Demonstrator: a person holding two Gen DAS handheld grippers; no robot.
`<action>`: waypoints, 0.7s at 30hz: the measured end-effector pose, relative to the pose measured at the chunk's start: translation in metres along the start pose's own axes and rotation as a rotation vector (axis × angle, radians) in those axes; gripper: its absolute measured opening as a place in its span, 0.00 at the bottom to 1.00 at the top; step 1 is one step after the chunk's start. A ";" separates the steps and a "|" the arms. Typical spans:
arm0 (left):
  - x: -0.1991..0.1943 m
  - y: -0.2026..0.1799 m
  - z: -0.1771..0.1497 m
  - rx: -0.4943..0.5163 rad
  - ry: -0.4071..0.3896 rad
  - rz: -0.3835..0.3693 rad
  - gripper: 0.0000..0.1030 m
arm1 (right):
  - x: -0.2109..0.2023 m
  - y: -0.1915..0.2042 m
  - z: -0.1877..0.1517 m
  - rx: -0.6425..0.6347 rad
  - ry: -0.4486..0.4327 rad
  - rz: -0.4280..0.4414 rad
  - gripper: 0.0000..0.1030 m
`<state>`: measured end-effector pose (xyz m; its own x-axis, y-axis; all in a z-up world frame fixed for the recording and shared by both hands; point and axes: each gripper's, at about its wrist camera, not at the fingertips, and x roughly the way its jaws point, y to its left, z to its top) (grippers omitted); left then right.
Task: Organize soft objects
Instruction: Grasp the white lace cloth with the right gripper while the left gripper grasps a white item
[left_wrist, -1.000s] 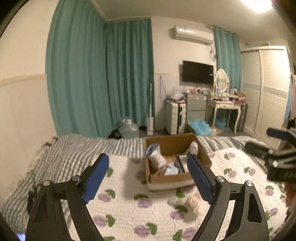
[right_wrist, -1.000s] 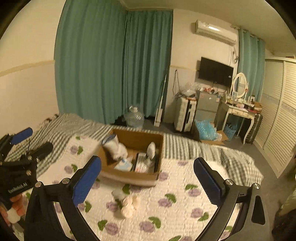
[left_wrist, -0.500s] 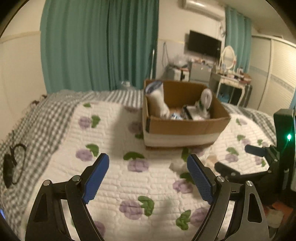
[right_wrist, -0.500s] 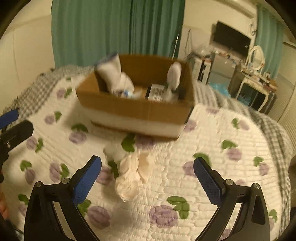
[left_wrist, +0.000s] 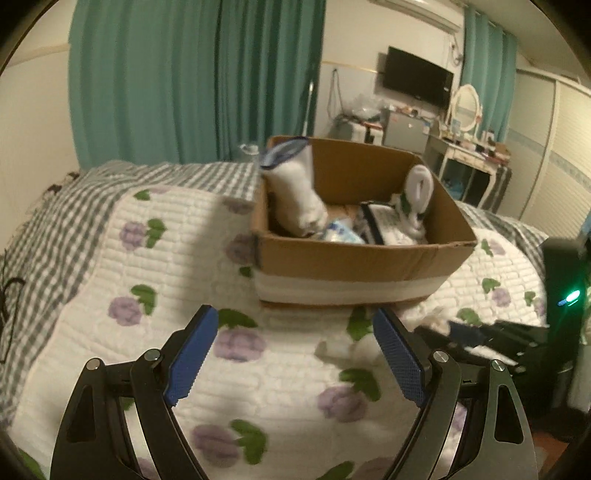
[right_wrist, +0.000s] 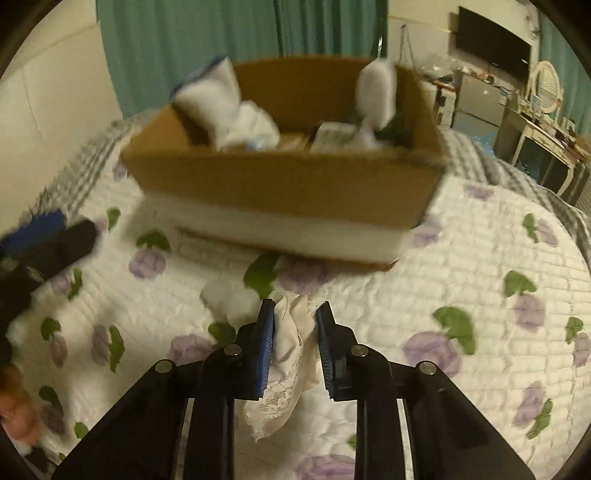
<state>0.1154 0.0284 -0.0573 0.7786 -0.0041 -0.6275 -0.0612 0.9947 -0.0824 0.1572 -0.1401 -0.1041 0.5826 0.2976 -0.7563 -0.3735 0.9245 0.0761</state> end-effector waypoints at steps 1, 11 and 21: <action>0.004 -0.005 0.000 0.000 0.005 -0.003 0.85 | -0.008 -0.008 0.002 0.016 -0.021 -0.010 0.21; 0.055 -0.049 -0.031 0.076 0.130 -0.023 0.83 | -0.020 -0.058 -0.004 0.117 -0.051 -0.083 0.21; 0.094 -0.044 -0.050 0.083 0.202 -0.043 0.75 | -0.006 -0.051 -0.009 0.101 -0.031 -0.056 0.21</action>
<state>0.1599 -0.0209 -0.1510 0.6380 -0.0585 -0.7678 0.0269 0.9982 -0.0537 0.1664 -0.1916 -0.1097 0.6227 0.2510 -0.7411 -0.2665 0.9586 0.1007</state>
